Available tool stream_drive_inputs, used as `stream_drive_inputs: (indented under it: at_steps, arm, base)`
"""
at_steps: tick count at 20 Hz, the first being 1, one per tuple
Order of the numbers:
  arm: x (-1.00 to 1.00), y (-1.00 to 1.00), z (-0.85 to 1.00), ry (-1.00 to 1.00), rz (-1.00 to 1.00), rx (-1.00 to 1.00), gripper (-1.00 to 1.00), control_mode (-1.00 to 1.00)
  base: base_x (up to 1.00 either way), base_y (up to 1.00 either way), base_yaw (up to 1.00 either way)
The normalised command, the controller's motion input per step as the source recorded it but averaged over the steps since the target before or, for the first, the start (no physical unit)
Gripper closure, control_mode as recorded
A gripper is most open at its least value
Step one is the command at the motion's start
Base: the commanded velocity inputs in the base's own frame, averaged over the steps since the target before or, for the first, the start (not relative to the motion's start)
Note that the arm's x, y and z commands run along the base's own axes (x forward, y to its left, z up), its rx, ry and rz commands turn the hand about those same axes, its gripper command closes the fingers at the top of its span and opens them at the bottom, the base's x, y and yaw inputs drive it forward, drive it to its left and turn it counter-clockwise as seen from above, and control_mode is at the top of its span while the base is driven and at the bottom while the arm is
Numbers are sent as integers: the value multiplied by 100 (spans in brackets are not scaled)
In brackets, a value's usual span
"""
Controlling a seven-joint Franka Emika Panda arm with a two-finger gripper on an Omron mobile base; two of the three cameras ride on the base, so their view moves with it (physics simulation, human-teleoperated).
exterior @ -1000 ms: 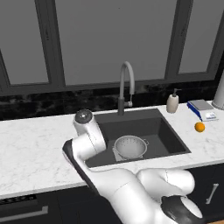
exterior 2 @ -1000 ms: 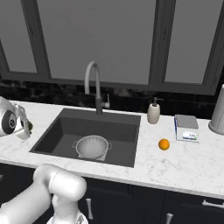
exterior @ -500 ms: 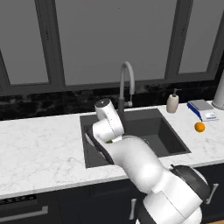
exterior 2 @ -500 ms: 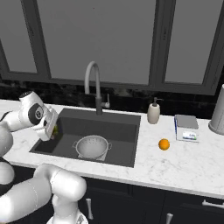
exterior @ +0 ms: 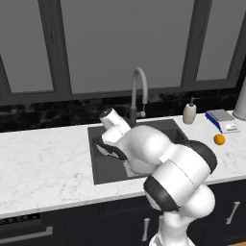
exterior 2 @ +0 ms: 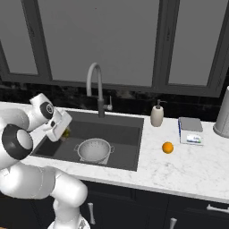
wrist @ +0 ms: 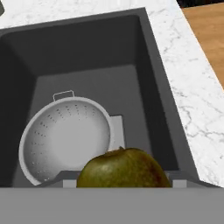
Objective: Put the colander in the sink, put the kiwi, orange in the colander, and turn on the sink faucet and pour water over the colander.
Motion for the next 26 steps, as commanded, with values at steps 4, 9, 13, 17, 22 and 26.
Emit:
stream_drive_inputs:
  at_steps: [4,9,13,17,22,26]
  arm:
    - [23,-85,-6,0,0,2,100,-100]
    - [8,-60,-30,0,0,0,100,-100]
    - [0,-46,-46,0,0,0,100,-100]
    - [0,-26,-39,0,0,0,100,-100]
    - [0,1,-39,-4,0,-3,100,-100]
    - [5,9,-40,-3,0,-7,100,-100]
  base:
    - [0,0,0]
    - [0,0,0]
    - [0,0,0]
    - [0,0,0]
    - [0,0,0]
    - [0,0,0]
